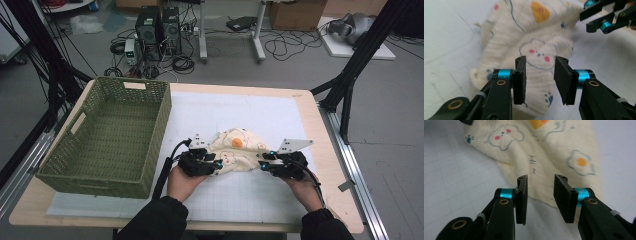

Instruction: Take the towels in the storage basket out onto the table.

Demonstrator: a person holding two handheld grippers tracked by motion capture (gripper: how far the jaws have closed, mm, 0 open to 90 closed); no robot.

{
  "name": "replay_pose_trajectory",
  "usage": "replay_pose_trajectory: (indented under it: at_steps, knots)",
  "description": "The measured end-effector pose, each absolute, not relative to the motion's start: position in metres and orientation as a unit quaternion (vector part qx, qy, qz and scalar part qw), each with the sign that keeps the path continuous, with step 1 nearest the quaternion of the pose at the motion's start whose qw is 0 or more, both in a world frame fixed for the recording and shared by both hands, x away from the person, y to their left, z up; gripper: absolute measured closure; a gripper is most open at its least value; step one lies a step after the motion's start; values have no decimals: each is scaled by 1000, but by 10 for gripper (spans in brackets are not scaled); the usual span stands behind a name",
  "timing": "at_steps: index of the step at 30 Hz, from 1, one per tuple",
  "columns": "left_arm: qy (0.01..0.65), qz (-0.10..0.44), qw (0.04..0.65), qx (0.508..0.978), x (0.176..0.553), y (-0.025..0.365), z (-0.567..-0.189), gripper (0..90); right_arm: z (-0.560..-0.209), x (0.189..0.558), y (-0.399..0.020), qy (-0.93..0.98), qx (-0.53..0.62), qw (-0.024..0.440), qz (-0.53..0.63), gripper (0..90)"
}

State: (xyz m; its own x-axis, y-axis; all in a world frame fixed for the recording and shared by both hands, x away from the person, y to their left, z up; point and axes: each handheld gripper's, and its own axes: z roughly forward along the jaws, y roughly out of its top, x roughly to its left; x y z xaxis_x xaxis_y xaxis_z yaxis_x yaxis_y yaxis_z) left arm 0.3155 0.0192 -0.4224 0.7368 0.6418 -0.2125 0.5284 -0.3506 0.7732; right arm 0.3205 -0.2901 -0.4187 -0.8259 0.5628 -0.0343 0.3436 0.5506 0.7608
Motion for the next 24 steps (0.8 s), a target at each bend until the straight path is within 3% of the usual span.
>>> replay_pose_trajectory:
  at_steps: [4,7,9,11,15,24]
  knots:
    - [348,68,418,836,316,14,-435,556,-424,321,-275,881,243,126,385,634]
    - [341,81,398,848,315,10,-442,597,-429,321,-266,890,236,122,370,642]
    - [339,92,396,848,315,10,-441,677,-433,322,-260,895,233,123,359,671]
    - [341,88,399,847,316,11,-442,844,-439,326,-255,902,233,120,344,756]
    - [338,86,402,847,315,12,-439,869,-438,327,-257,902,230,108,349,861]
    - [366,89,482,791,311,35,-403,873,-418,309,-266,899,205,84,379,865]
